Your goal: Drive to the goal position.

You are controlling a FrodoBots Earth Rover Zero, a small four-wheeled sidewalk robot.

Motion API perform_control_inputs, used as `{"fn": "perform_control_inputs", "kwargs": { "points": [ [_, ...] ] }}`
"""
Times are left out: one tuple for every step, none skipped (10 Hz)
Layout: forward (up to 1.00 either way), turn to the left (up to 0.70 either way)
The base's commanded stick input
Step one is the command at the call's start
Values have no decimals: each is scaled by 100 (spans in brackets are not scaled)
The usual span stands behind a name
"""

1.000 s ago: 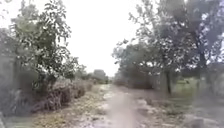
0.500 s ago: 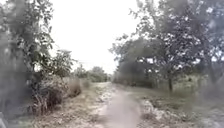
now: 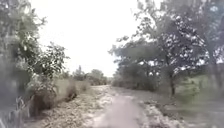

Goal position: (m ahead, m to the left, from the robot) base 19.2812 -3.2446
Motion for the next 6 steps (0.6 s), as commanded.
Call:
{"fn": "perform_control_inputs", "kwargs": {
  "points": [
    [70,0],
    [70,0],
    [70,0],
    [70,0],
    [70,0],
    [70,0]
  ]
}}
